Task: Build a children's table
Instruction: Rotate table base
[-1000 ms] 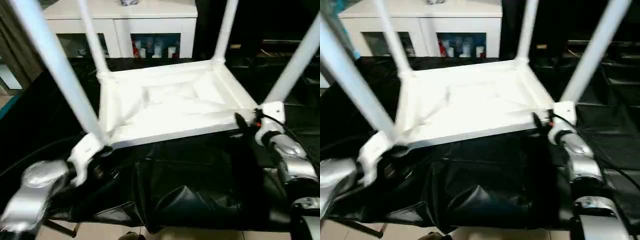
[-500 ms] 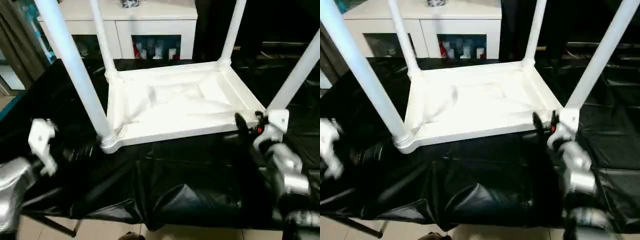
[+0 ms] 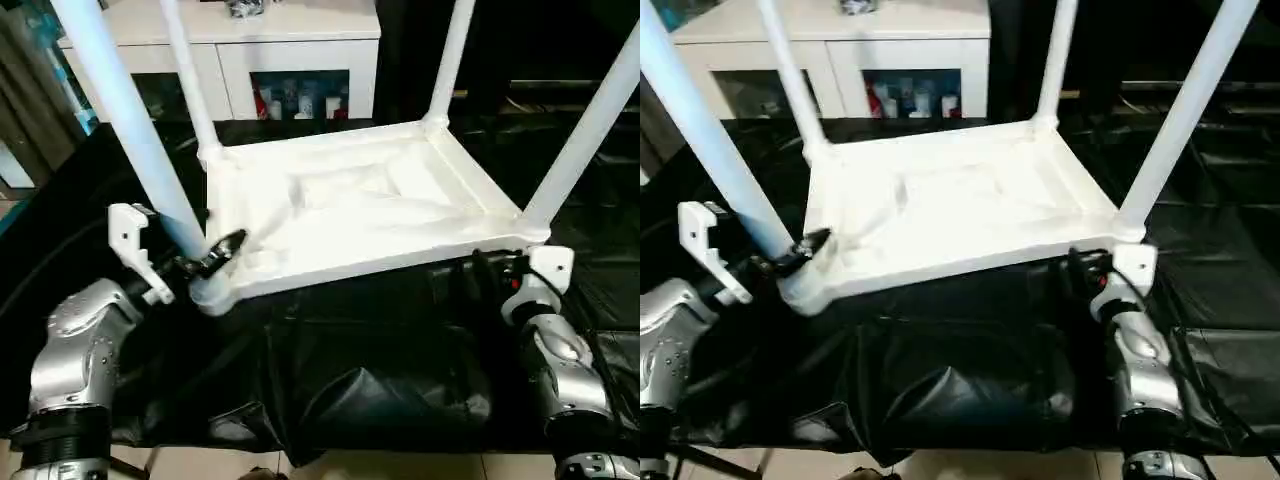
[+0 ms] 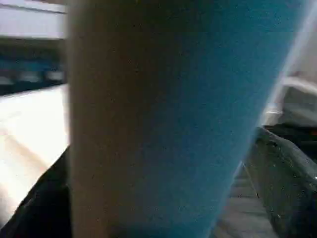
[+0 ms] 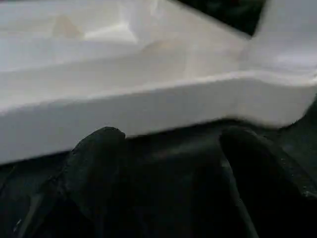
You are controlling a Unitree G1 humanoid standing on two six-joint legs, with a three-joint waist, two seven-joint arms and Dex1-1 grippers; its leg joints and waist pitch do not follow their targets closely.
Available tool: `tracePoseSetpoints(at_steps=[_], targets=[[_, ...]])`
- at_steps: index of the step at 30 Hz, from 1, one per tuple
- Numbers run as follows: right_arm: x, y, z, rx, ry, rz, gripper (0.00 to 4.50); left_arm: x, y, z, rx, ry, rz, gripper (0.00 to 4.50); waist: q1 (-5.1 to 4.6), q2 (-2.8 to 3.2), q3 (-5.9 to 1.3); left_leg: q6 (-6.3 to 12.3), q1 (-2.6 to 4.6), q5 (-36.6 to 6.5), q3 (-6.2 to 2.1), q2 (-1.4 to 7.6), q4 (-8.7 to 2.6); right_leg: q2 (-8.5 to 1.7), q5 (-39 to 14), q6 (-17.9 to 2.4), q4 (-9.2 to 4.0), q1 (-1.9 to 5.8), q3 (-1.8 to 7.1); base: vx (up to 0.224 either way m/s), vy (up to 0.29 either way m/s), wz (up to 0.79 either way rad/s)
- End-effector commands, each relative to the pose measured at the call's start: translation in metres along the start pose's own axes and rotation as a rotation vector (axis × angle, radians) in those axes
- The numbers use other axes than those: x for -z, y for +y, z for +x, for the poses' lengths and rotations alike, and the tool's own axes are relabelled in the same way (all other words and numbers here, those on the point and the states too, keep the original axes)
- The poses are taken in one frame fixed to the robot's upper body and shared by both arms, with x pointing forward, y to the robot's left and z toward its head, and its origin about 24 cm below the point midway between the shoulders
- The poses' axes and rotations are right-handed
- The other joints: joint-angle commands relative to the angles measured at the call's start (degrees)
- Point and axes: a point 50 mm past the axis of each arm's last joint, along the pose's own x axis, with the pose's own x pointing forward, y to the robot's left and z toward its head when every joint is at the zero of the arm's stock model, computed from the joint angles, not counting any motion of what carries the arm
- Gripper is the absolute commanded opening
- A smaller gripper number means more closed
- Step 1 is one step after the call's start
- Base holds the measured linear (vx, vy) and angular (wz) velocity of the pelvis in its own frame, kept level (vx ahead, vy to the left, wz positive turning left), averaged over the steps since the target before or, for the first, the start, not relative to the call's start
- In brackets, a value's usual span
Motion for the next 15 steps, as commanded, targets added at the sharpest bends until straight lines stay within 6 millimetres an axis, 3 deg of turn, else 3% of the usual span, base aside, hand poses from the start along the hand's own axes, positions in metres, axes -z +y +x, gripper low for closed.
tracePoseSetpoints(at_steps=[1, 3, 4, 5, 6, 10, 11, 13, 15], targets=[[0.003, 0.008, 0.005, -0.039, 0.046, -0.024, 3.68, 0.001, -0.017, 0.004, 0.162, 0.041, -0.055, 4.45, 0.11, -0.13, -3.70, 1.20, 1.85, -15.18, -1.56, 2.44, -4.51, -0.54, -10.41, -12.90, -3.03, 1.64, 0.53, 0.000, 0.000, 0.00], [0.003, 0.013, 0.010, -0.073, 0.066, -0.052, 3.68, 0.004, -0.028, 0.004, 0.280, 0.094, -0.103, 4.45, 0.04, 0.02, -3.60, 1.00, 1.99, -15.68, -1.43, 2.47, -4.55, -0.45, -11.17, -13.01, -3.13, 1.52, 0.56, 0.000, 0.000, 0.00], [0.001, 0.015, 0.013, -0.087, 0.072, -0.054, 3.68, 0.006, -0.034, 0.005, 0.344, 0.132, -0.123, 4.45, -0.07, -0.53, -3.57, 0.98, 1.89, -15.60, -1.45, 2.45, -4.53, -0.49, -11.64, -13.04, -3.05, 1.65, 0.63, 0.000, 0.000, 0.00], [0.001, 0.015, 0.013, -0.087, 0.072, -0.054, 3.68, 0.006, -0.034, 0.005, 0.344, 0.132, -0.123, 4.45, -0.05, -0.36, -3.53, 0.90, 2.04, -15.86, -1.41, 2.37, -4.54, -0.47, -12.36, -13.00, -3.13, 1.57, 0.62, 0.000, 0.000, 0.00], [-0.002, 0.017, 0.018, -0.094, 0.077, -0.062, 3.68, 0.007, -0.040, 0.006, 0.412, 0.165, -0.148, 4.45, -0.36, -0.91, -3.38, 0.66, 1.97, -16.35, -1.34, 2.41, -4.59, -0.46, -13.68, -12.69, -3.28, 1.55, 0.71, 0.000, 0.000, 0.00], [-0.006, 0.024, 0.024, -0.130, 0.089, -0.081, 3.68, 0.005, -0.048, 0.014, 0.479, 0.171, -0.164, 4.45, -0.72, -0.78, -3.38, 0.27, 1.99, -15.81, -1.42, 2.36, -4.52, -0.60, -14.83, -11.95, -3.36, 1.60, 0.90, 0.000, 0.000, 0.00], [-0.009, 0.030, 0.028, -0.159, 0.089, -0.094, 3.68, 0.003, -0.052, 0.021, 0.518, 0.163, -0.166, 4.45, -1.03, -1.91, -3.40, 0.56, 1.88, -15.30, -1.26, 2.38, -4.44, -0.51, -14.52, -11.98, -3.46, 1.65, 0.94, 0.000, 0.000, 0.00], [-0.013, 0.035, 0.031, -0.181, 0.085, -0.097, 3.68, 0.001, -0.056, 0.028, 0.551, 0.152, -0.170, 4.45, -0.99, -1.20, -3.41, 0.64, 1.90, -14.75, -1.37, 2.35, -4.34, -0.73, -14.74, -12.25, -3.28, 1.68, 0.98, 0.000, 0.000, 0.00], [-0.018, 0.044, 0.036, -0.227, 0.081, -0.106, 3.68, -0.002, -0.064, 0.041, 0.604, 0.127, -0.178, 4.45, -1.29, -1.86, -3.40, 0.73, 1.88, -14.28, -1.30, 2.40, -4.28, -0.62, -14.20, -12.53, -3.32, 1.70, 0.98, 0.000, 0.000, 0.00]])
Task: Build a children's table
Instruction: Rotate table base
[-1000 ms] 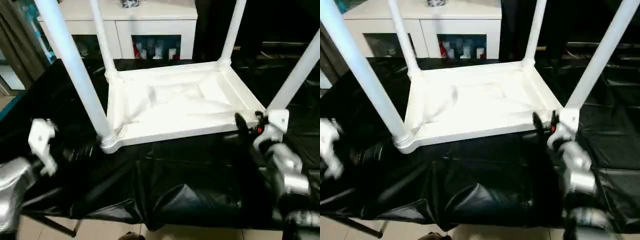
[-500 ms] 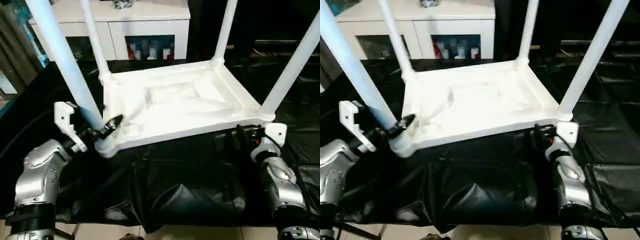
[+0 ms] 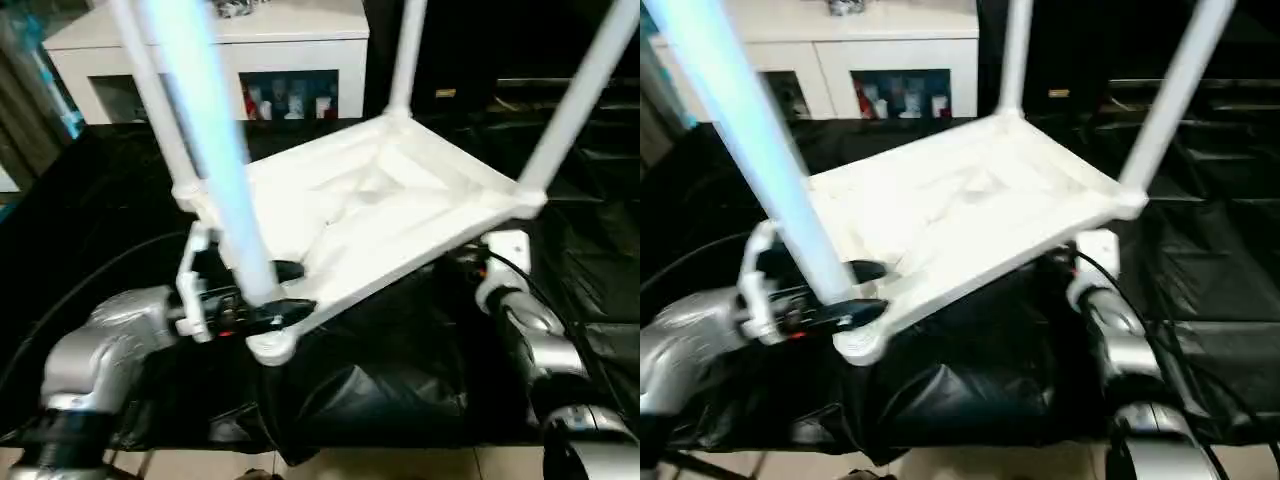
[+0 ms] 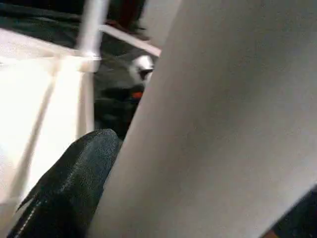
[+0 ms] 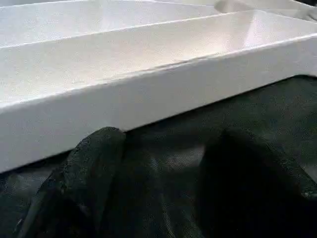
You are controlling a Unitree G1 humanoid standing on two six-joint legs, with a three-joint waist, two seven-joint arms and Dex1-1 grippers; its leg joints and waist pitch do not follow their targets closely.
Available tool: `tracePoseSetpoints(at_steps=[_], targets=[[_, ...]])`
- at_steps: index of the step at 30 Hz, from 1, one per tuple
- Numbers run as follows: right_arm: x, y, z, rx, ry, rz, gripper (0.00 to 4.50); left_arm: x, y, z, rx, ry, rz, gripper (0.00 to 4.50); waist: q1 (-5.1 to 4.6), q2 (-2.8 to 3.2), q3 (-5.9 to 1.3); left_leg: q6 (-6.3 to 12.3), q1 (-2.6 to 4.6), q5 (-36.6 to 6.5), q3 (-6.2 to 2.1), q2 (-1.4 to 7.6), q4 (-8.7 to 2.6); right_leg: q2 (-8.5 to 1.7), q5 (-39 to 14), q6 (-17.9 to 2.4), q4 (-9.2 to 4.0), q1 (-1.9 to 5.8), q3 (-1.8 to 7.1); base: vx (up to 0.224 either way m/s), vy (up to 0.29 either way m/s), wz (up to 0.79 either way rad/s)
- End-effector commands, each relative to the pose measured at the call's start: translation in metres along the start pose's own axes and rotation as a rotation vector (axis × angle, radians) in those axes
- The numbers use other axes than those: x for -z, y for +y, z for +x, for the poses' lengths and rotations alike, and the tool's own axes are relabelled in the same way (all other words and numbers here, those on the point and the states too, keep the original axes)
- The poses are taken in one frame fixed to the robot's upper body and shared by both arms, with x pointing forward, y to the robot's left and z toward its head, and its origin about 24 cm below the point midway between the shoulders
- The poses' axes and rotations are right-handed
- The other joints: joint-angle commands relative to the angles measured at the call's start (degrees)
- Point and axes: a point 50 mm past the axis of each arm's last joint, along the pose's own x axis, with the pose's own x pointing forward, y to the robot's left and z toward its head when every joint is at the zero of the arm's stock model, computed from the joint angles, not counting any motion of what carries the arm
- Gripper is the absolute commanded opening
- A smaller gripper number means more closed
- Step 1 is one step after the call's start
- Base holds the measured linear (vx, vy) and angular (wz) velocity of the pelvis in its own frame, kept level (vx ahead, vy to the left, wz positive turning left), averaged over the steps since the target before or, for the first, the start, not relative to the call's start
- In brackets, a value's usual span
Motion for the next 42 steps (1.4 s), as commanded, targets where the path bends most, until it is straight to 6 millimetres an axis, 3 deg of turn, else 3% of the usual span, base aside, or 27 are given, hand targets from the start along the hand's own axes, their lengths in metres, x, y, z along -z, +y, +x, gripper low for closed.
tracePoseSetpoints(at_steps=[1, 4, 5, 6, 7, 11, 12, 14, 17, 25, 29, 34, 39, 42], targets=[[-0.012, 0.020, 0.010, -0.101, -0.015, -0.028, 3.68, -0.009, -0.006, 0.020, 0.105, -0.021, 0.020, 4.45, 0.27, -1.04, -3.66, 0.89, 1.71, -13.76, -1.41, 2.40, -4.41, -0.76, -13.66, -12.71, -3.40, 1.88, 0.91, 0.000, 0.000, 0.00], [-0.016, 0.029, 0.013, -0.156, -0.015, -0.050, 3.68, -0.010, -0.009, 0.032, 0.148, -0.022, 0.024, 4.45, -0.08, -1.15, -3.79, 1.56, 1.51, -12.21, -1.35, 2.33, -4.15, -0.65, -10.64, -13.72, -3.07, 2.13, 0.81, 0.000, 0.000, 0.00], [-0.018, 0.035, 0.015, -0.190, -0.013, -0.066, 3.68, -0.009, -0.011, 0.039, 0.178, -0.019, 0.022, 4.45, -0.11, -1.62, -3.88, 2.37, 1.42, -10.90, -1.34, 2.35, -3.97, -0.73, -9.32, -14.05, -2.88, 2.31, 0.85, 0.000, 0.000, 0.00], [-0.019, 0.038, 0.016, -0.211, -0.013, -0.077, 3.68, -0.009, -0.012, 0.045, 0.198, -0.020, 0.022, 4.45, -0.13, -1.51, -3.96, 3.00, 1.39, -9.52, -1.26, 2.35, -3.77, -0.75, -7.88, -14.61, -2.78, 2.34, 0.84, 0.000, 0.000, 0.00], [-0.020, 0.041, 0.017, -0.224, -0.013, -0.084, 3.68, -0.008, -0.014, 0.049, 0.213, -0.022, 0.022, 4.45, -0.24, -2.24, -3.98, 3.63, 1.32, -8.27, -1.14, 2.42, -3.62, -0.65, -6.66, -15.11, -2.73, 2.40, 0.85, 0.000, 0.000, 0.00], [-0.023, 0.049, 0.021, -0.255, -0.012, -0.087, 3.68, -0.007, -0.016, 0.061, 0.252, -0.017, 0.025, 4.45, 0.05, -1.88, -3.96, 4.54, 1.57, -7.41, -1.07, 2.51, -3.49, -0.58, -5.83, -15.99, -2.56, 2.31, 0.83, 0.000, 0.000, 0.00], [-0.024, 0.057, 0.023, -0.288, -0.010, -0.092, 3.68, -0.007, -0.017, 0.071, 0.277, -0.022, 0.028, 4.45, -0.06, -2.64, -3.92, 4.66, 1.54, -7.65, -0.97, 2.53, -3.47, -0.56, -6.27, -16.08, -2.65, 2.33, 0.85, 0.000, 0.000, 0.00], [-0.024, 0.065, 0.024, -0.320, -0.009, -0.099, 3.68, -0.008, -0.017, 0.079, 0.291, -0.032, 0.026, 4.45, 0.10, -2.32, -3.71, 4.20, 1.55, -8.86, -1.03, 2.58, -3.54, -0.72, -8.39, -15.92, -2.77, 2.25, 0.92, 0.000, 0.000, 0.00], [-0.025, 0.074, 0.024, -0.360, -0.009, -0.118, 3.68, -0.007, -0.016, 0.089, 0.297, -0.027, 0.044, 4.45, -0.05, -2.41, -3.75, 3.34, 1.48, -9.48, -1.22, 2.65, -3.68, -0.78, -8.84, -15.30, -2.77, 2.44, 0.91, 0.000, 0.000, 0.00], [-0.025, 0.093, 0.023, -0.494, -0.012, -0.112, 3.68, -0.004, -0.012, 0.121, 0.280, -0.041, 0.103, 4.45, 0.07, -2.61, -3.96, 5.04, 1.41, -8.02, -1.15, 2.69, -3.36, -0.84, -4.48, -16.52, -2.51, 2.68, 0.89, 0.000, 0.000, 0.00], [-0.024, 0.092, 0.023, -0.497, -0.011, -0.115, 3.68, -0.005, -0.010, 0.126, 0.257, -0.054, 0.132, 4.45, 0.28, -2.54, -4.00, 6.00, 1.45, -7.35, -1.15, 2.81, -3.26, -0.89, -3.72, -17.14, -2.46, 2.66, 0.84, 0.000, 0.000, 0.00], [-0.025, 0.081, 0.023, -0.452, -0.017, -0.109, 3.68, -0.004, 0.002, 0.125, 0.153, -0.050, 0.183, 4.45, 0.31, -2.62, -3.93, 5.66, 1.45, -8.62, -1.21, 2.81, -3.36, -0.90, -5.37, -16.65, -2.67, 2.63, 0.84, 0.000, 0.000, 0.00], [-0.031, 0.059, 0.023, -0.361, -0.050, -0.118, 3.68, -0.001, 0.018, 0.117, 0.025, 0.021, 0.265, 4.45, 0.47, -2.65, -3.93, 5.15, 1.68, -9.62, -1.31, 2.87, -3.45, -0.97, -6.66, -15.92, -2.84, 2.46, 0.88, 0.000, 0.000, 0.00], [-0.036, 0.035, 0.019, -0.332, -0.071, -0.114, 3.68, 0.001, 0.025, 0.105, -0.015, 0.068, 0.299, 4.45, 0.91, -2.75, -3.90, 4.83, 1.71, -9.89, -1.28, 2.81, -3.43, -1.00, -7.17, -15.72, -2.81, 2.46, 0.88, 0.000, 0.000, 0.00]])
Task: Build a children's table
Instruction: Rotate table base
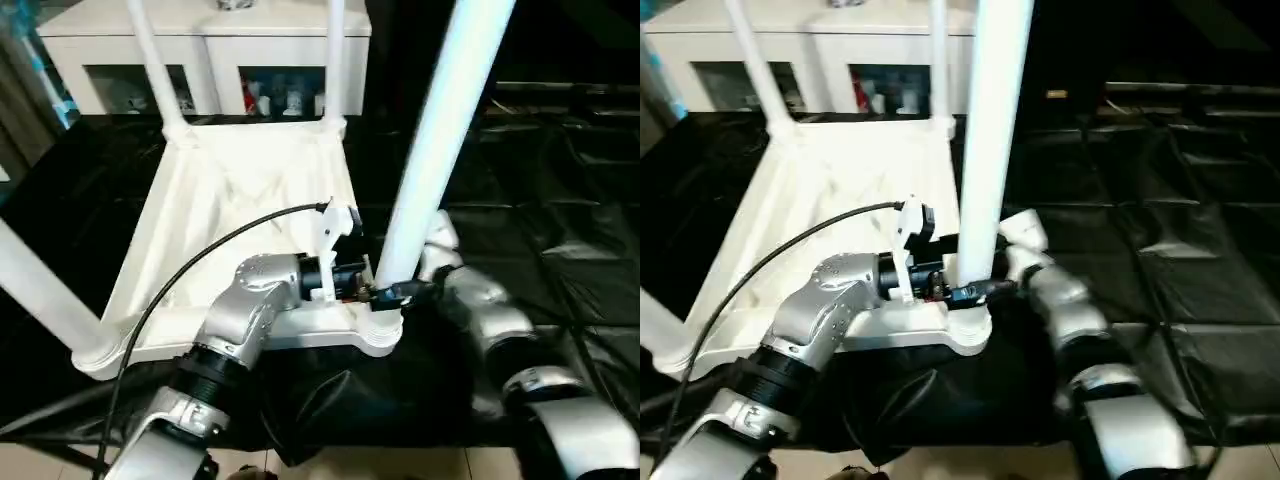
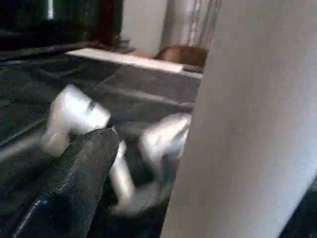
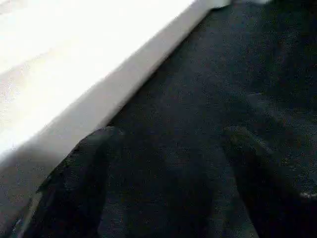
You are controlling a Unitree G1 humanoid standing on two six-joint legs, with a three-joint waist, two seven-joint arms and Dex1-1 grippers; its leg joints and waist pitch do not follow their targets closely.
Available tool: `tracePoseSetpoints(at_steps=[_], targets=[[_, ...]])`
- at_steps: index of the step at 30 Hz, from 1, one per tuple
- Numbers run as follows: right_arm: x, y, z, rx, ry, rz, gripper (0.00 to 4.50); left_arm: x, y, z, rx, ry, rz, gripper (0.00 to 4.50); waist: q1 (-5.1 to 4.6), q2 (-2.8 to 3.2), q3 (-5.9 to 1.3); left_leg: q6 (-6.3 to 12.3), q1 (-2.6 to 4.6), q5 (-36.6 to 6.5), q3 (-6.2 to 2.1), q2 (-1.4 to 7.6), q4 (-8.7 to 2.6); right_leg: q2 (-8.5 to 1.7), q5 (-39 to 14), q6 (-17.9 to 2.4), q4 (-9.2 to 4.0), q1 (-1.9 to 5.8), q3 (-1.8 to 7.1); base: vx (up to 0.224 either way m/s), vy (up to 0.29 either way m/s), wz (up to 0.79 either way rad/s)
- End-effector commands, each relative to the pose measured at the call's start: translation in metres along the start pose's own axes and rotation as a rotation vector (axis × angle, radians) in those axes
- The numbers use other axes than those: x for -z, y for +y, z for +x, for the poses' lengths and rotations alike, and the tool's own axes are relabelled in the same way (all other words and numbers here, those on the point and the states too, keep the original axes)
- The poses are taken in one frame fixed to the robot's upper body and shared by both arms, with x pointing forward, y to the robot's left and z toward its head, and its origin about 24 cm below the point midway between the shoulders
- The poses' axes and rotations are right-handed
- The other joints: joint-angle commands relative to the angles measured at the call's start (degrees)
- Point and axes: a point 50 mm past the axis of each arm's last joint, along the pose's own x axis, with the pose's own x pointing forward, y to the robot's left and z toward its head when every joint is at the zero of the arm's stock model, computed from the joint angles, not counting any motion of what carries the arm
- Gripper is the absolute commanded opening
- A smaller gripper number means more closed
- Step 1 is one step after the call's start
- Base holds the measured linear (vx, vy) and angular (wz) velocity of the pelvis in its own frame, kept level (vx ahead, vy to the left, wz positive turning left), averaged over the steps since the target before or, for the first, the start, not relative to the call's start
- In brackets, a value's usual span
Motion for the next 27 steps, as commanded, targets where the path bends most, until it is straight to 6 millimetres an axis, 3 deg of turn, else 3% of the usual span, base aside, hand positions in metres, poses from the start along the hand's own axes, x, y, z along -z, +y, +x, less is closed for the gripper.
tracePoseSetpoints(at_steps=[1, 3, 4, 7, 10, 11, 12, 13, 17, 18, 20, 24, 27], targets=[[-0.007, -0.014, -0.009, -0.013, -0.038, -0.004, 3.68, 0.003, 0.005, -0.014, -0.013, 0.063, 0.027, 4.45, 0.56, -0.96, -4.25, 4.76, 1.81, -10.46, -1.32, 2.61, -3.87, -1.02, -7.73, -15.37, -3.00, 2.51, 0.88, 0.000, 0.000, 0.00], [-0.006, -0.021, -0.018, -0.057, -0.033, -0.034, 3.68, 0.008, 0.004, -0.025, 0.022, 0.114, 0.038, 4.45, 0.53, -1.14, -4.22, 4.88, 1.60, -10.21, -1.34, 2.59, -3.92, -0.95, -7.72, -15.10, -2.93, 2.61, 0.85, 0.000, 0.000, 0.00], [-0.003, -0.025, -0.026, -0.113, -0.017, -0.084, 3.68, 0.013, 0.002, -0.035, 0.063, 0.165, 0.040, 4.45, 0.67, -0.76, -4.29, 4.90, 1.65, -10.19, -1.37, 2.57, -3.80, -0.90, -7.34, -14.95, -2.84, 2.53, 0.84, 0.000, 0.000, 0.00], [0.001, -0.026, -0.045, -0.257, 0.012, -0.166, 3.68, 0.024, -0.001, -0.052, 0.135, 0.278, 0.038, 4.19, 0.86, -0.41, -4.25, 4.90, 1.73, -10.75, -1.41, 2.59, -3.91, -0.79, -7.15, -15.12, -2.91, 2.44, 0.78, 0.000, 0.000, 0.00], [0.001, -0.026, -0.056, -0.331, 0.015, -0.188, 3.68, 0.029, 0.001, -0.059, 0.146, 0.334, 0.051, 4.10, 0.90, 0.00, -4.12, 4.72, 1.90, -12.62, -1.47, 2.66, -4.17, -0.55, -6.52, -15.33, -3.13, 2.35, 0.80, 0.000, 0.000, 0.00], [0.000, -0.026, -0.063, -0.370, 0.012, -0.196, 3.68, 0.032, 0.003, -0.062, 0.142, 0.366, 0.061, 3.89, 0.90, -0.21, -4.10, 4.49, 1.96, -13.60, -1.51, 2.77, -4.27, -0.68, -6.71, -15.56, -3.10, 2.38, 0.86, 0.000, 0.000, 0.00], [-0.002, -0.025, -0.069, -0.406, 0.004, -0.203, 3.68, 0.034, 0.005, -0.064, 0.132, 0.397, 0.068, 3.78, 0.95, 0.20, -4.11, 4.21, 2.06, -14.68, -1.58, 2.85, -4.32, -0.85, -7.16, -15.62, -3.16, 2.37, 0.90, 0.000, 0.000, 0.00], [-0.004, -0.024, -0.074, -0.432, -0.001, -0.213, 3.68, 0.036, 0.007, -0.065, 0.117, 0.422, 0.074, 3.72, 0.91, 0.03, -4.03, 4.18, 1.96, -15.02, -1.58, 2.82, -4.41, -0.80, -7.61, -15.35, -3.28, 2.43, 0.91, 0.000, 0.000, 0.00], [-0.010, -0.022, -0.084, -0.481, -0.010, -0.239, 3.68, 0.040, 0.011, -0.068, 0.088, 0.473, 0.086, 3.66, 1.02, 0.31, -3.92, 2.76, 2.00, -17.77, -1.80, 2.87, -4.68, -1.19, -12.32, -14.39, -3.68, 2.30, 0.98, 0.000, 0.000, 0.00], [-0.012, -0.021, -0.088, -0.499, -0.012, -0.238, 3.68, 0.040, 0.012, -0.068, 0.078, 0.477, 0.089, 3.41, 1.03, 0.48, -3.87, 2.46, 1.99, -18.07, -1.81, 2.85, -4.75, -1.27, -13.04, -14.31, -3.79, 2.25, 0.98, 0.000, 0.000, 0.00], [-0.016, -0.017, -0.098, -0.579, -0.006, -0.246, 3.68, 0.042, 0.017, -0.069, 0.058, 0.500, 0.100, 3.31, 1.16, 0.55, -3.80, 2.15, 2.08, -19.37, -1.89, 2.83, -4.82, -1.17, -14.66, -13.52, -4.14, 2.25, 1.03, 0.000, 0.000, 0.00], [-0.021, -0.012, -0.105, -0.632, 0.000, -0.231, 3.68, 0.044, 0.021, -0.071, 0.048, 0.528, 0.107, 2.97, 1.21, 0.48, -3.95, 2.66, 1.64, -17.65, -2.05, 2.81, -4.84, -1.33, -12.52, -13.73, -3.87, 2.45, 0.94, 0.000, 0.000, 0.00], [-0.023, -0.008, -0.110, -0.678, 0.010, -0.213, 3.68, 0.045, 0.023, -0.077, 0.030, 0.565, 0.113, 2.79, 1.36, 0.76, -3.97, 3.01, 1.77, -17.35, -2.02, 2.90, -4.77, -1.33, -11.86, -14.47, -3.83, 2.29, 0.91, 0.000, 0.000, 0.00]])
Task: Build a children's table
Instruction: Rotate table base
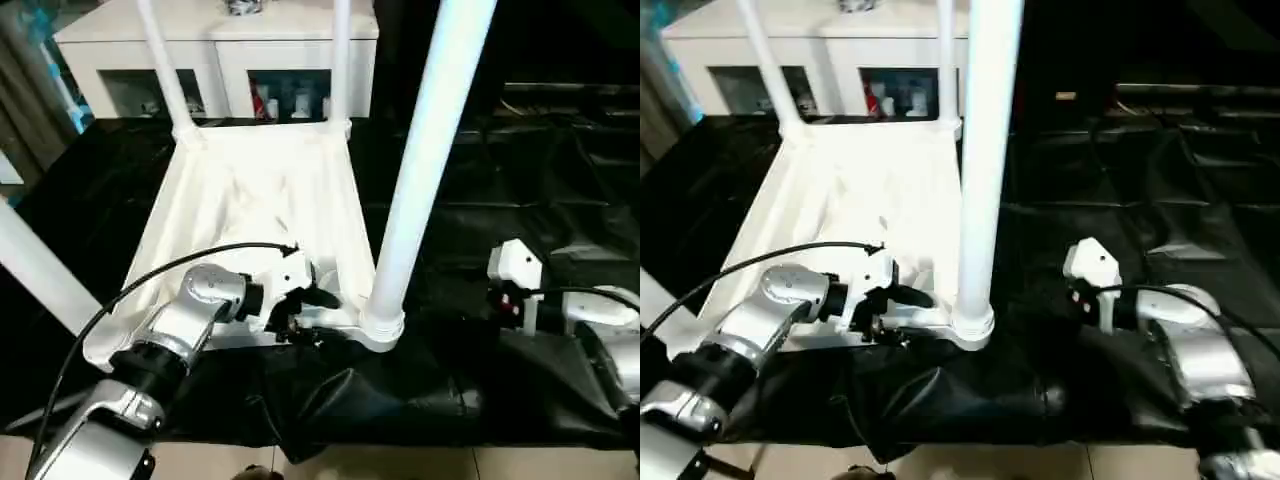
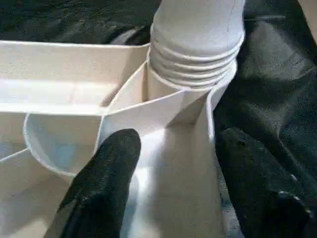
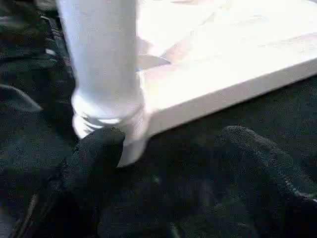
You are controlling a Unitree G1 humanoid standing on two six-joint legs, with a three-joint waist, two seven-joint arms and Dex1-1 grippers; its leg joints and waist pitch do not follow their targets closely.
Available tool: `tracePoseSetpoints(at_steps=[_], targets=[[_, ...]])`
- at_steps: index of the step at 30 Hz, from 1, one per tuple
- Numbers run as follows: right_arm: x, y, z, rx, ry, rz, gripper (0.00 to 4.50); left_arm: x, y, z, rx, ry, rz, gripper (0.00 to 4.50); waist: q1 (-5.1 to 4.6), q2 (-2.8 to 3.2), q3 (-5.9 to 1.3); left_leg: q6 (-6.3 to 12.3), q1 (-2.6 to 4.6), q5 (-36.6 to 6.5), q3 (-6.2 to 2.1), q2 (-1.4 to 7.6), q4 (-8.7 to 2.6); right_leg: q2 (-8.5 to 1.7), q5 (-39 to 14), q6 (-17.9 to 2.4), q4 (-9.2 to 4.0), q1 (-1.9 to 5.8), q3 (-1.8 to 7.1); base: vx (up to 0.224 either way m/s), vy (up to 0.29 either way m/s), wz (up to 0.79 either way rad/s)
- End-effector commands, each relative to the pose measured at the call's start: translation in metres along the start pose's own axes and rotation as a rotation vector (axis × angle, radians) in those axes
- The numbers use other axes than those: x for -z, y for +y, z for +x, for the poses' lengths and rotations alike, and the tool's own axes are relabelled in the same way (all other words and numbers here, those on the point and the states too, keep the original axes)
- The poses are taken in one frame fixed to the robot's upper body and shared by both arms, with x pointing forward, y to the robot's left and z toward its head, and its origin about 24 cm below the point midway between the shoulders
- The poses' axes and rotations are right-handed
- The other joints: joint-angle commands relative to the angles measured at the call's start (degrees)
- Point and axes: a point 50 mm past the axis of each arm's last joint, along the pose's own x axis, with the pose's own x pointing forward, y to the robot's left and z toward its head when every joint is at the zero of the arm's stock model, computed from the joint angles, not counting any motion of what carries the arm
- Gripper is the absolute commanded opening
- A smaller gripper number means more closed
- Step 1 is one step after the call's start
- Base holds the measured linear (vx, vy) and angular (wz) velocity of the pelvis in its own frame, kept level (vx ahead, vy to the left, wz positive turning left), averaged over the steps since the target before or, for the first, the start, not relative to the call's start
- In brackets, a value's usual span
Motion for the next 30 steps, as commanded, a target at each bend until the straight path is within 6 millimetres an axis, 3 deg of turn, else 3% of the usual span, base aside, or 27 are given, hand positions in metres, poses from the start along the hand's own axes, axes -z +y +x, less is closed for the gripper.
tracePoseSetpoints(at_steps=[1, 11, 19, 21, 25, 30], targets=[[-0.006, 0.004, -0.002, -0.046, -0.008, 0.002, 3.68, 0.003, 0.003, -0.008, -0.021, 0.046, 0.004, 2.69, 0.55, -0.51, -3.92, 3.01, 1.73, -17.24, -1.94, 2.99, -4.71, -1.34, -11.83, -14.40, -3.88, 2.23, 0.96, 0.000, 0.000, 0.00], [-0.008, 0.008, -0.002, -0.050, -0.001, 0.021, 3.68, 0.006, -0.005, -0.011, -0.008, 0.013, -0.026, 1.84, 0.88, -0.38, -3.76, 1.21, 1.89, -19.31, -1.97, 3.07, -5.04, -1.44, -14.54, -13.67, -4.11, 1.86, 1.09, 0.000, 0.000, 0.00], [-0.008, 0.011, -0.001, -0.050, 0.005, 0.035, 3.68, 0.010, -0.014, -0.007, -0.024, -0.003, -0.057, 1.30, 1.17, -0.44, -3.71, 1.13, 1.96, -18.70, -1.95, 3.11, -5.06, -1.50, -15.07, -12.67, -4.20, 1.74, 1.22, 0.000, 0.000, 0.00], [-0.008, 0.011, 0.000, -0.054, 0.005, 0.037, 3.68, 0.015, -0.016, -0.008, -0.014, 0.023, -0.058, 1.09, 1.20, -0.84, -3.68, 1.10, 1.91, -18.73, -1.93, 3.08, -5.10, -1.43, -15.75, -12.33, -4.29, 1.73, 1.23, 0.000, 0.000, 0.00], [-0.008, 0.012, 0.000, -0.061, 0.007, 0.038, 3.68, 0.018, -0.016, -0.011, -0.009, 0.042, -0.053, 0.75, 1.15, -0.93, -3.61, 0.90, 1.82, -19.01, -2.00, 3.03, -5.14, -1.57, -17.45, -11.58, -4.40, 1.67, 1.27, 0.000, 0.000, 0.00], [-0.008, 0.011, 0.004, -0.063, 0.005, 0.038, 3.68, 0.021, -0.017, -0.017, 0.020, 0.070, -0.031, 0.36, 1.13, -0.73, -3.57, 0.69, 1.87, -19.37, -2.05, 3.02, -5.22, -1.57, -18.64, -11.06, -4.53, 1.57, 1.26, 0.000, 0.000, 0.00]])
